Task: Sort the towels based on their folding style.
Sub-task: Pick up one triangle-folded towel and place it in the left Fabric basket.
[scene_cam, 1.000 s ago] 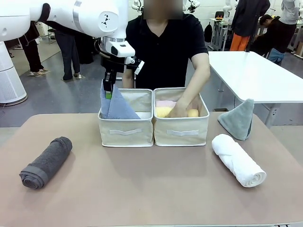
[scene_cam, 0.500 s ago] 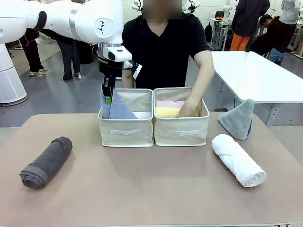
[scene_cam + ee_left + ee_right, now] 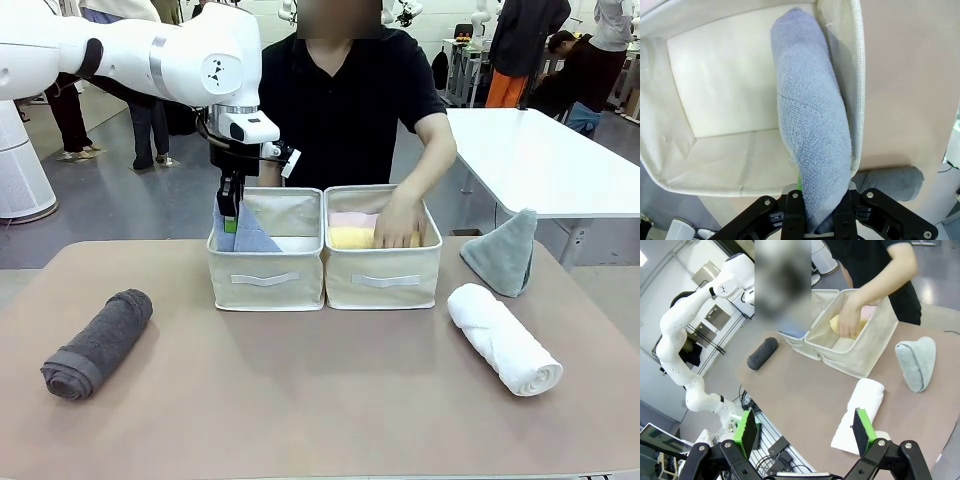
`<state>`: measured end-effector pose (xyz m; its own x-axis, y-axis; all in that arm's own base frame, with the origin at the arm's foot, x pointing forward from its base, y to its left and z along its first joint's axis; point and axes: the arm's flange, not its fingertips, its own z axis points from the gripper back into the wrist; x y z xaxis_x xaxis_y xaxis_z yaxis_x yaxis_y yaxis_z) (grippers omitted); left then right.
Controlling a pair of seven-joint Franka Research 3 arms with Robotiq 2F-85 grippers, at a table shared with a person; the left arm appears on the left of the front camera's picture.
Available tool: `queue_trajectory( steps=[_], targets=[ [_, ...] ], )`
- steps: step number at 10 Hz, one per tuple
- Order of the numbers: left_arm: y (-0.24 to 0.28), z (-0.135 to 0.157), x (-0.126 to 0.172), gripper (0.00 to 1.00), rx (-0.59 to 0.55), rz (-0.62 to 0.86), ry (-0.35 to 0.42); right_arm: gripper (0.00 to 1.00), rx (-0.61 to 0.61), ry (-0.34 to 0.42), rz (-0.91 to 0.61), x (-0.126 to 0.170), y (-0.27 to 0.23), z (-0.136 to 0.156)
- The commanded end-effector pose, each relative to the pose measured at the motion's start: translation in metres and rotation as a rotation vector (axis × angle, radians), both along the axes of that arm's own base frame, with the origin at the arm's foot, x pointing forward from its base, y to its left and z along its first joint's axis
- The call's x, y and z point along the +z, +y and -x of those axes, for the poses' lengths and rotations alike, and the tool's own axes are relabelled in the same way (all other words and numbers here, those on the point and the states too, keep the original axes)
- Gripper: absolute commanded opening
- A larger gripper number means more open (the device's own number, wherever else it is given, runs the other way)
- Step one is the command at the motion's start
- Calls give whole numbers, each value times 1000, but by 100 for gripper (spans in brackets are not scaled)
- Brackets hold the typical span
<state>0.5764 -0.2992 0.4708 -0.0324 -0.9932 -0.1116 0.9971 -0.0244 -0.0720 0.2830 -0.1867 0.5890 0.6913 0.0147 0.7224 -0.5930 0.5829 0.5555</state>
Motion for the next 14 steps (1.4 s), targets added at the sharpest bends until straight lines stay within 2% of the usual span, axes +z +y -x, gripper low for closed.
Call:
queue_trajectory(
  steps=[1, 3, 4, 5, 6, 14],
  targets=[
    [3, 9, -8, 18, -13, 22, -3, 100, 5, 3, -4, 0, 0, 1],
    [2, 10, -10, 18, -14, 20, 2, 100, 5, 3, -4, 0, 0, 1],
    [3, 10, -10, 41, -14, 21, 4, 100, 5, 3, -4, 0, 0, 1],
    [2, 11, -9, 74, -24, 23, 3, 100, 5, 3, -4, 0, 0, 1],
    [1, 12, -7, 98, -28, 27, 1, 100, 5, 3, -4, 0, 0, 1],
    [1, 11, -6, 100, -15, 34, 14, 100, 5, 3, -4, 0, 0, 1]
  ],
)
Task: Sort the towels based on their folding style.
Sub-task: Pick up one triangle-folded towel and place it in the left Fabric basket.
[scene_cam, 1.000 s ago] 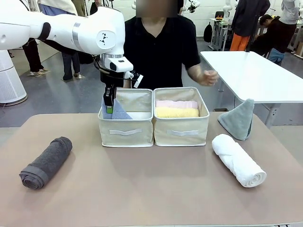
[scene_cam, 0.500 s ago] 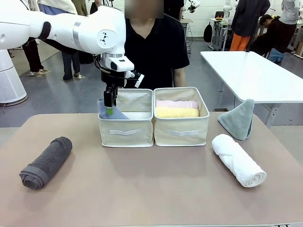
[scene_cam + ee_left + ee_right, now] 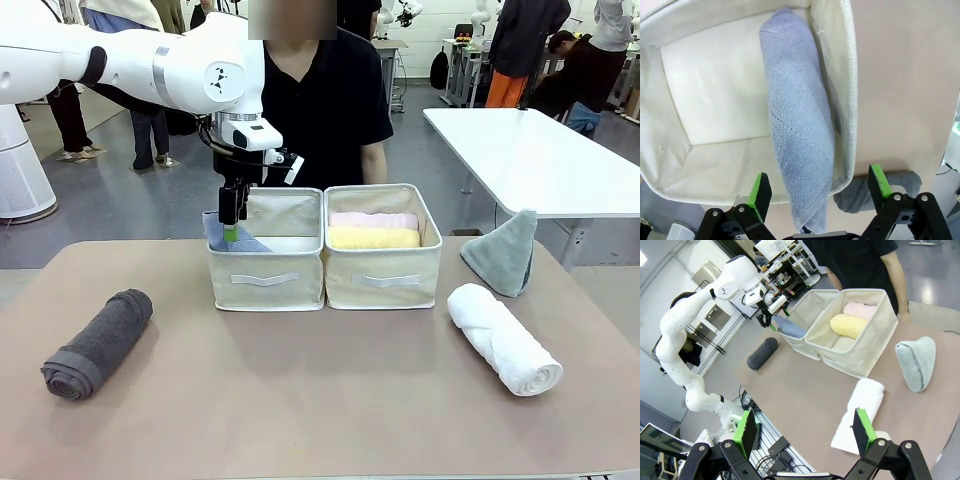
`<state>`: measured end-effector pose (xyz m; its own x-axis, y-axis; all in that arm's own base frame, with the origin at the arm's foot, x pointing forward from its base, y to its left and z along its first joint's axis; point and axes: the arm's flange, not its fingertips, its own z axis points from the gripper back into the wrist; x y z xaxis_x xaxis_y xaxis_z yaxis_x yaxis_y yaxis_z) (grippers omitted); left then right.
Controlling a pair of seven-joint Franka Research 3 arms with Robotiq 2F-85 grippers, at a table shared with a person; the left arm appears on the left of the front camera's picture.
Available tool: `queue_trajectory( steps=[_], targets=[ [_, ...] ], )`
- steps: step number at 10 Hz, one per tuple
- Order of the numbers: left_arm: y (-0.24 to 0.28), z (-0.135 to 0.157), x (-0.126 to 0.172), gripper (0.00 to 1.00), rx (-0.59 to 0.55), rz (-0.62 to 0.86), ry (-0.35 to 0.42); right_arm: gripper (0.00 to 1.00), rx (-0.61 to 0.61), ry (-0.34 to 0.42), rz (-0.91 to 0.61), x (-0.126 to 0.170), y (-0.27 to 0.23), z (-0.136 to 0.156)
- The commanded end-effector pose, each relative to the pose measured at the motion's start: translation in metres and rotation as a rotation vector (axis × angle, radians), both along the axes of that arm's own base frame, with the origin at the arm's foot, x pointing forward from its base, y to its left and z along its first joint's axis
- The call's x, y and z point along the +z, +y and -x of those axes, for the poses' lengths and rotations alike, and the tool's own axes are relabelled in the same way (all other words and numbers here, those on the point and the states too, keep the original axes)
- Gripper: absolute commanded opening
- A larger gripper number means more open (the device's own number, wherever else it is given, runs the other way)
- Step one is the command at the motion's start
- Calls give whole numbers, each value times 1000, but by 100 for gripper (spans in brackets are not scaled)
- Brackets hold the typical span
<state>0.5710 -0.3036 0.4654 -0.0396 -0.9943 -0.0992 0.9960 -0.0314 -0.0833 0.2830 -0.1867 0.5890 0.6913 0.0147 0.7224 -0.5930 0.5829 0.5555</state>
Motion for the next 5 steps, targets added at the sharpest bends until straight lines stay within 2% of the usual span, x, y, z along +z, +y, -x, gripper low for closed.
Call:
queue_trajectory(
  steps=[1, 3, 4, 5],
  targets=[
    [6, 6, -1, 100, -6, 22, 3, 100, 5, 3, -4, 0, 0, 1],
    [6, 7, 2, 100, -10, 48, -12, 100, 5, 3, -4, 0, 0, 1],
    [12, 8, 20, 100, 15, 96, 10, 100, 5, 3, -4, 0, 0, 1],
    [33, 14, 52, 100, 33, 147, 48, 100, 5, 3, -4, 0, 0, 1]
  ],
)
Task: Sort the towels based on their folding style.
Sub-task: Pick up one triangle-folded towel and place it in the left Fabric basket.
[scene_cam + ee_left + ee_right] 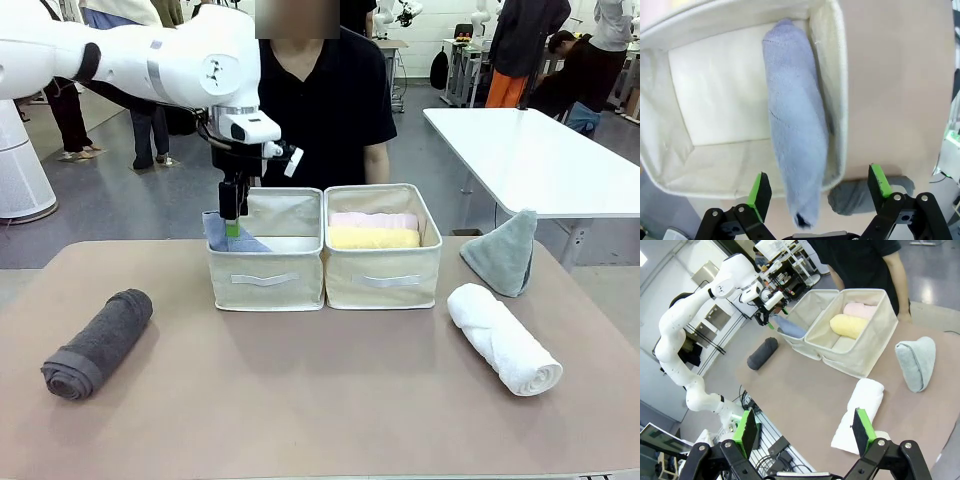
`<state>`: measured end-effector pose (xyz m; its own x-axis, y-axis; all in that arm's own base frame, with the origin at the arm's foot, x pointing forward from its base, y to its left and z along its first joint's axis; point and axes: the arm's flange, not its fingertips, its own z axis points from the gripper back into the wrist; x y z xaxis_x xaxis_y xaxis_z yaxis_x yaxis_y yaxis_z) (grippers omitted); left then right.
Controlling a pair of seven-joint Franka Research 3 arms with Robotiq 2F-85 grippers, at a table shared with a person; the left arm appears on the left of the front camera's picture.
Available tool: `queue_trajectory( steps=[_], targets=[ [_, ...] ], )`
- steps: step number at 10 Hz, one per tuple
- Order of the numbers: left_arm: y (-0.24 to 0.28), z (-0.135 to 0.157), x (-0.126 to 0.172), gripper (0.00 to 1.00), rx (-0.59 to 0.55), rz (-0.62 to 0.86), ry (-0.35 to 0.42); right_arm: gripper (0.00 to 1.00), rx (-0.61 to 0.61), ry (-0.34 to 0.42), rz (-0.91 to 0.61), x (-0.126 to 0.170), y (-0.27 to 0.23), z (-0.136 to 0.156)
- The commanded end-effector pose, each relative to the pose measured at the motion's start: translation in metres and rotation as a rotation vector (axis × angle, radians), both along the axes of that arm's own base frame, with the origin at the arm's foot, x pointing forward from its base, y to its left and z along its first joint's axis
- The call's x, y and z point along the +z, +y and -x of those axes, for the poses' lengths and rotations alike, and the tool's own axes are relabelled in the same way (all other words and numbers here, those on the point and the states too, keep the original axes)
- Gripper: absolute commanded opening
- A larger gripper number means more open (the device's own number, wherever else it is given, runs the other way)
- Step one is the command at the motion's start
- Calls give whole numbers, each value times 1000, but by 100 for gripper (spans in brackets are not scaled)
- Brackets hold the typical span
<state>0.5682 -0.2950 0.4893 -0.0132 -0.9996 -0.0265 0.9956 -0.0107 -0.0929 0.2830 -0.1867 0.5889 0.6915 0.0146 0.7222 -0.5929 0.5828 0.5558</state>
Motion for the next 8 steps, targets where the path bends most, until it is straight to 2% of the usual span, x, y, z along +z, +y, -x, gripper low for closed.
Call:
queue_trajectory(
  steps=[1, 3, 5, 6, 8],
  targets=[
    [62, 24, 67, 100, 33, 157, 62, 100, 5, 3, -4, 0, 0, 1],
    [175, 66, 142, 100, 114, 391, 52, 100, 5, 3, -4, 0, 0, 1],
    [269, 111, 187, 100, 148, 578, -15, 100, 5, 3, -4, 0, 0, 1],
    [317, 129, 197, 100, 151, 696, -100, 100, 5, 3, -4, 0, 0, 1],
    [378, 149, 190, 100, 264, 812, -277, 100, 5, 3, -4, 0, 0, 1]
  ],
)
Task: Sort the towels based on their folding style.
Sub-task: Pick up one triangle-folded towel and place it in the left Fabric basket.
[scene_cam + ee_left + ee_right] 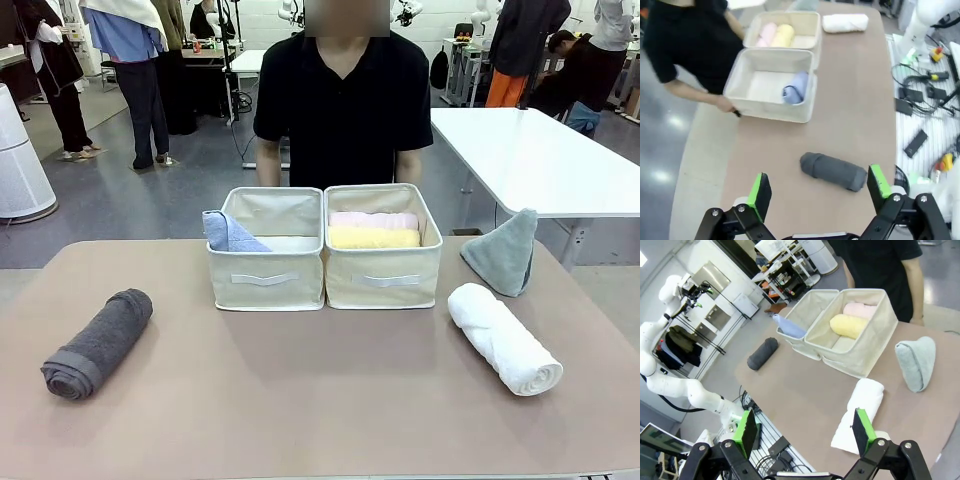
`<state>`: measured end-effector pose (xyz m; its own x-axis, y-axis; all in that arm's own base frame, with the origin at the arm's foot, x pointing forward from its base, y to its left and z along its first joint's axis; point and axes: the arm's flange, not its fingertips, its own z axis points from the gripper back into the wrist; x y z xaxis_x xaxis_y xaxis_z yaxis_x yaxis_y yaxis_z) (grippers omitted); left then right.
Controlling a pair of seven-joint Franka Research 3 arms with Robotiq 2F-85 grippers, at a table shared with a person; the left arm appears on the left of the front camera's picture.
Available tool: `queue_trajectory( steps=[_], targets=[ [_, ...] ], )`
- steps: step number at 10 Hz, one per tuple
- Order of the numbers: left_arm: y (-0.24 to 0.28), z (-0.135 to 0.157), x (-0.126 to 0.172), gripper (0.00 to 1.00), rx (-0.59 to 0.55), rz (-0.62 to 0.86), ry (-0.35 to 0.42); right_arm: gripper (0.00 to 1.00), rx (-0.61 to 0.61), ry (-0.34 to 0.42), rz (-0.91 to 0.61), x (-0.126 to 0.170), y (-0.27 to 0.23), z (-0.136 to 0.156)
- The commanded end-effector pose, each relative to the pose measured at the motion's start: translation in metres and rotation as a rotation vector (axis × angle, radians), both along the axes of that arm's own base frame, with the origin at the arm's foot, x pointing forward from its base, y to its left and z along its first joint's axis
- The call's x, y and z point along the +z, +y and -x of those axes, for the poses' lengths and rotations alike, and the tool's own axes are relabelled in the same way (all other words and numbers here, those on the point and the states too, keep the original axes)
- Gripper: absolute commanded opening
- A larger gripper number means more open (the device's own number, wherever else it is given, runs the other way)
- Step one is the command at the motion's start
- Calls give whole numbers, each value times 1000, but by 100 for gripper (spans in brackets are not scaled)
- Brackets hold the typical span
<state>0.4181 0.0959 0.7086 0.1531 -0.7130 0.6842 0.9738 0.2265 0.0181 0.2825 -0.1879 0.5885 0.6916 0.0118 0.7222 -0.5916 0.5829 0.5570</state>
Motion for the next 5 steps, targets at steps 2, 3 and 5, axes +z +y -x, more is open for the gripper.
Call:
queue_trajectory(
  steps=[2, 3, 5],
  targets=[
    [38, 16, -54, 100, 158, 116, -146, 100, 7, 3, -2, 0, 1, 0],
    [59, 19, -66, 100, 205, 137, -122, 100, 7, 3, -2, 0, 1, 0],
    [89, 19, -89, 100, 250, 193, -118, 100, 7, 3, -2, 0, 1, 0]
  ],
)
